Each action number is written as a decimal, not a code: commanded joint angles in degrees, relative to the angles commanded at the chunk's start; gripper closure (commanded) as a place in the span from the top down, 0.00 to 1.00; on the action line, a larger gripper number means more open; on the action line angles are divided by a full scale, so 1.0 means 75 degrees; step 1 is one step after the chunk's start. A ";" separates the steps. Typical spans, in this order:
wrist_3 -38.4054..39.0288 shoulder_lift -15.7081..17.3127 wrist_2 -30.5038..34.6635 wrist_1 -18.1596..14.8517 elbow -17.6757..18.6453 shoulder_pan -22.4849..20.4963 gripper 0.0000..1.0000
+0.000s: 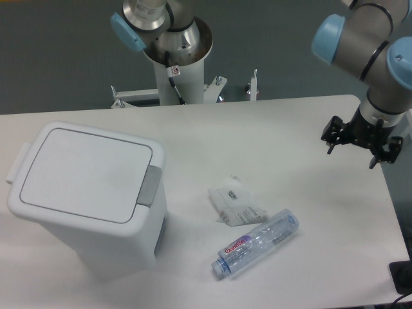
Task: Open the trash can
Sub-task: 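Move the open gripper toward the grey tab on the trash can lid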
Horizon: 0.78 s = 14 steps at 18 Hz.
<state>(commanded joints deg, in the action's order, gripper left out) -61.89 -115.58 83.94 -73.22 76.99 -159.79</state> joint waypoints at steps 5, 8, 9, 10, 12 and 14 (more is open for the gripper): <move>0.1943 0.0432 -0.0819 0.0024 0.0059 0.0409 1.00; 0.2415 0.0714 -0.1520 0.0012 0.0035 0.0762 1.00; 0.2509 0.0761 -0.1848 0.0012 0.0047 0.0855 1.00; 0.2626 0.0820 -0.2107 0.0012 0.0047 0.0949 1.00; 0.3023 0.0925 -0.2366 0.0024 -0.0011 0.1242 1.00; 0.3574 0.1030 -0.2810 0.0024 -0.0094 0.1442 1.00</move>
<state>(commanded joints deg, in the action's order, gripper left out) -35.08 -107.85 62.86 -73.04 76.29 -148.98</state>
